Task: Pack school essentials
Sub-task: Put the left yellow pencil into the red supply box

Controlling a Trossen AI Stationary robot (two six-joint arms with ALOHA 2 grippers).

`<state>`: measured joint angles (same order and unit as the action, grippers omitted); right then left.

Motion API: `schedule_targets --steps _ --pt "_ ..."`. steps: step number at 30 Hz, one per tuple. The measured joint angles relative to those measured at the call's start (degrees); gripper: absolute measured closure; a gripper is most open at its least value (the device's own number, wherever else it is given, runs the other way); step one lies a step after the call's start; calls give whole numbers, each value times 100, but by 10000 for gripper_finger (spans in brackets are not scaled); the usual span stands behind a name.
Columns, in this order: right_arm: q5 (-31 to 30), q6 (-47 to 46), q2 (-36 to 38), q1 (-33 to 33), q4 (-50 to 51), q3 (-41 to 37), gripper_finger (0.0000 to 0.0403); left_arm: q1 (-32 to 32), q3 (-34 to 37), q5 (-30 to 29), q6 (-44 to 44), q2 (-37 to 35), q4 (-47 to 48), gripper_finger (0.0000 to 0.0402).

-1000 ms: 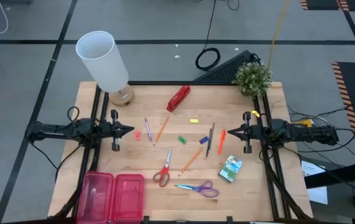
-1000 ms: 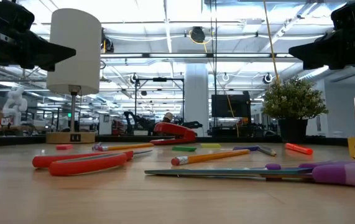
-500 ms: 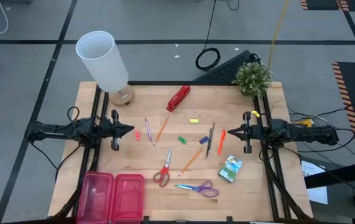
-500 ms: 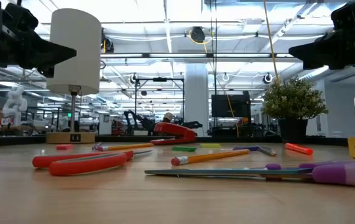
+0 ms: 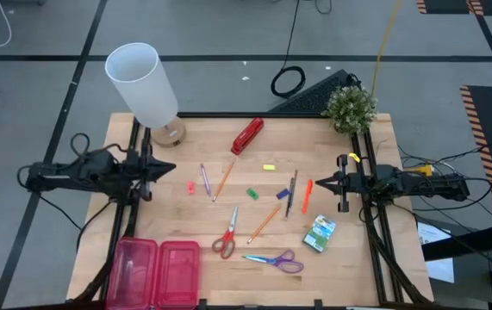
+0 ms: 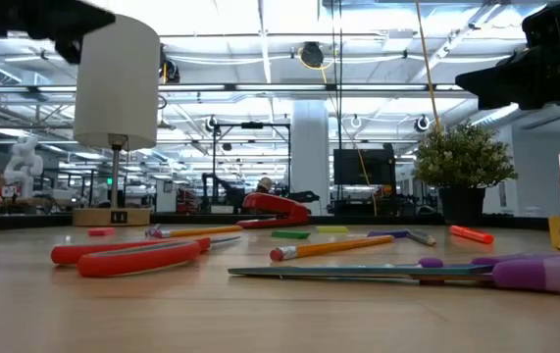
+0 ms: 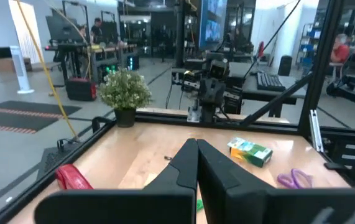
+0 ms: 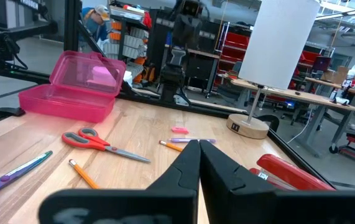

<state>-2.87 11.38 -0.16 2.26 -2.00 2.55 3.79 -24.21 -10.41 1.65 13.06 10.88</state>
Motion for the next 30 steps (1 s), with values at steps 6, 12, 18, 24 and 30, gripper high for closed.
schedule_targets --steps 6,12,18,24,30 --pt "0 0 0 0 0 2 403 0 -1359 -7 126 1109 889 398" --pt "0 -193 0 0 0 1 403 0 -2944 -8 171 2323 2326 398" --pt "0 -380 0 -1 0 1 403 0 -4473 -7 400 3466 3694 398" --pt "0 -382 0 -1 1 1 403 0 -5535 -7 642 4325 4661 398" --pt "-1 -411 0 -1 1 1 403 0 -5635 -7 638 4788 4871 398"
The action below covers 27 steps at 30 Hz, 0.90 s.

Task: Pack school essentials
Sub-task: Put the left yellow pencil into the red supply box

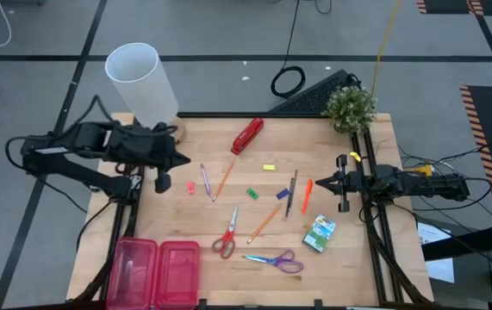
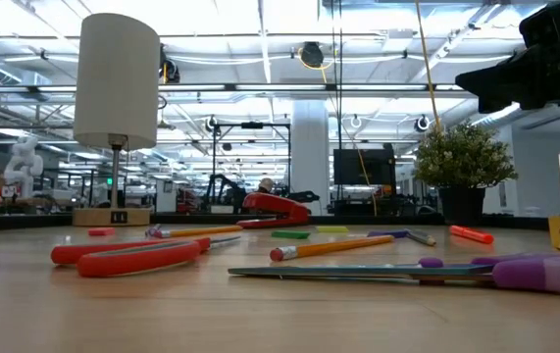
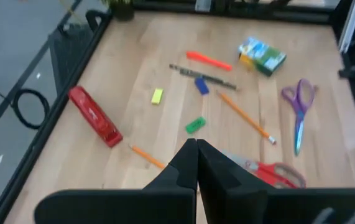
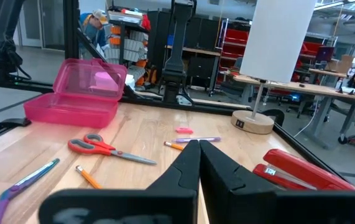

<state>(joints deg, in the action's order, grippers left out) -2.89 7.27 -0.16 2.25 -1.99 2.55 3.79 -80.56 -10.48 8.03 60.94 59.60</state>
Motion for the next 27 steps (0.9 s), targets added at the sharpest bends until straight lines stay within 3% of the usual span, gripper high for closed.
schedule_targets --steps 4,7,12,17,27 --pt "-27 -243 -2 -1 -45 16 403 0 96 0 0 182 112 398" --pt "-378 -294 -8 1 -34 142 403 0 99 -2 1 250 71 398" --pt "-487 -216 -241 -1 88 816 403 0 99 -12 0 259 63 398" --pt "-489 -401 -1014 -1 690 1854 403 0 99 -301 3 257 61 398" --pt "-463 -972 -3015 -1 2275 4018 403 0 99 -313 31 257 26 398"
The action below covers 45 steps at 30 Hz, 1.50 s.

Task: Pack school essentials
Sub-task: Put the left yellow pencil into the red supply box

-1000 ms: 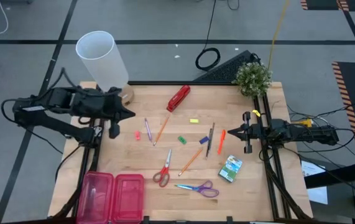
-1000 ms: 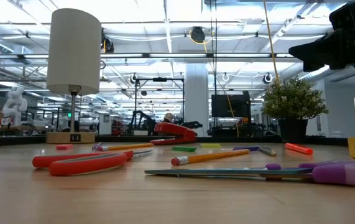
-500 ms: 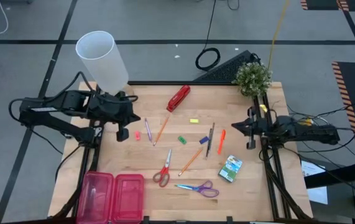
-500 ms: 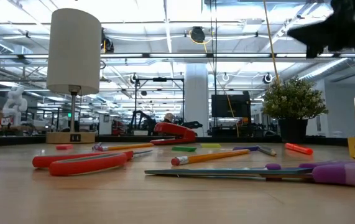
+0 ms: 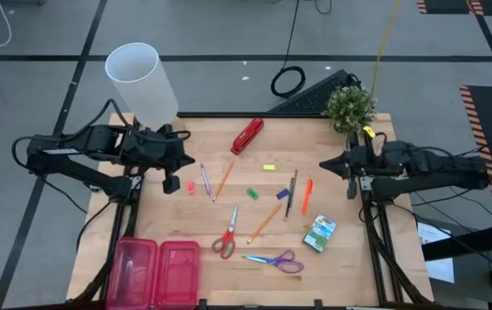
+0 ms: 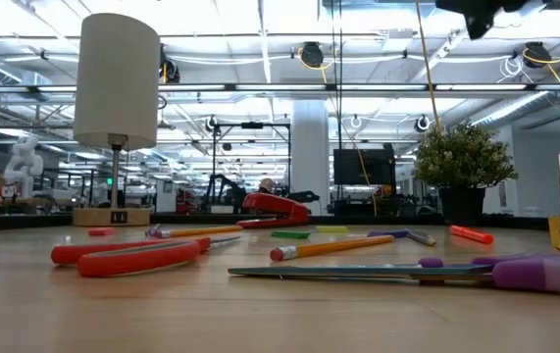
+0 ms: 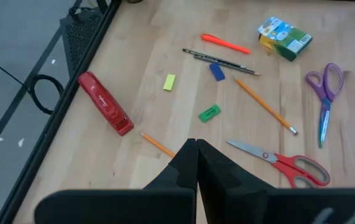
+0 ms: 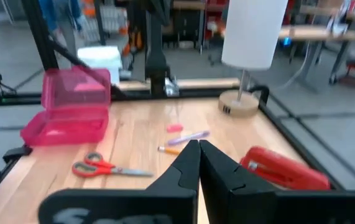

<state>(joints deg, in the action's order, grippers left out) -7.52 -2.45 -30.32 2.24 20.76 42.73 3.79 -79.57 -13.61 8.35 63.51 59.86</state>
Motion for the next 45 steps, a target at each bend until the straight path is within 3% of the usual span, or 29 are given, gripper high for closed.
schedule_targets --steps 8,13,17,22,28,34,45 --pt "12 -470 -1262 0 1628 1493 403 4 0 -2 107 0 0 398" --pt "20 -668 -1723 0 2223 1978 403 4 25 -7 257 37 -29 398" --pt "14 -733 -1874 0 2229 1915 403 30 412 -51 441 61 -300 398" --pt "14 -737 -1924 0 1943 1456 403 43 1420 -59 493 68 -1574 398" --pt "12 -737 -1924 2 1267 806 403 -165 2372 -301 1557 300 -2594 372" --pt "10 -593 -1924 0 777 412 403 -485 2498 -345 2499 1071 -2593 329" --pt "5 -584 -1920 -2 727 370 403 -986 2460 -16 3284 2479 -2794 228"
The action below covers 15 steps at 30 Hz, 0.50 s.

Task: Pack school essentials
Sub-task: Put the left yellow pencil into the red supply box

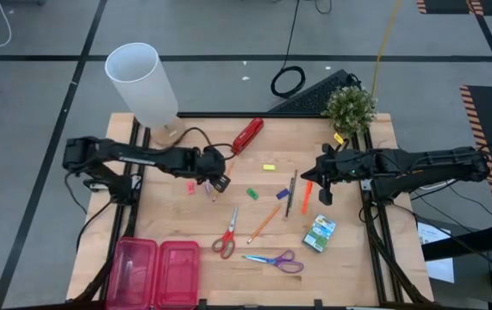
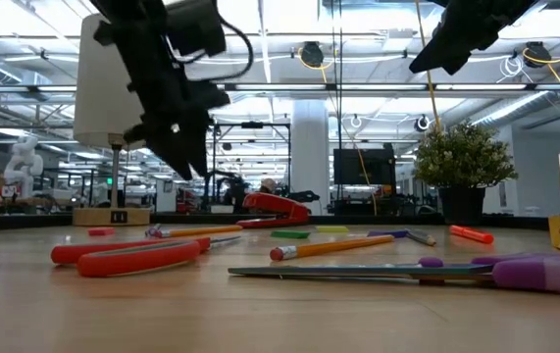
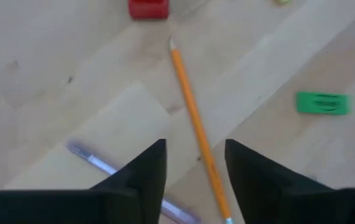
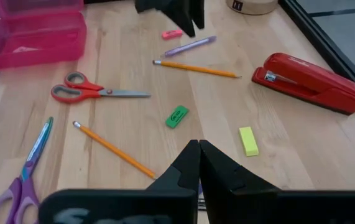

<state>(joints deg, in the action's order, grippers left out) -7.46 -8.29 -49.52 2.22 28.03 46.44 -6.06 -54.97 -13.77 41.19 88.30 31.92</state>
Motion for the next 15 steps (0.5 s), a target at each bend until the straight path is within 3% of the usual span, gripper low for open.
schedule_targets --steps 7,15 --pt "0 0 0 0 -16 0 403 -42 -309 218 47 770 -232 205" --pt "0 -8 0 0 -46 0 403 -42 -670 186 7 1496 -165 239"
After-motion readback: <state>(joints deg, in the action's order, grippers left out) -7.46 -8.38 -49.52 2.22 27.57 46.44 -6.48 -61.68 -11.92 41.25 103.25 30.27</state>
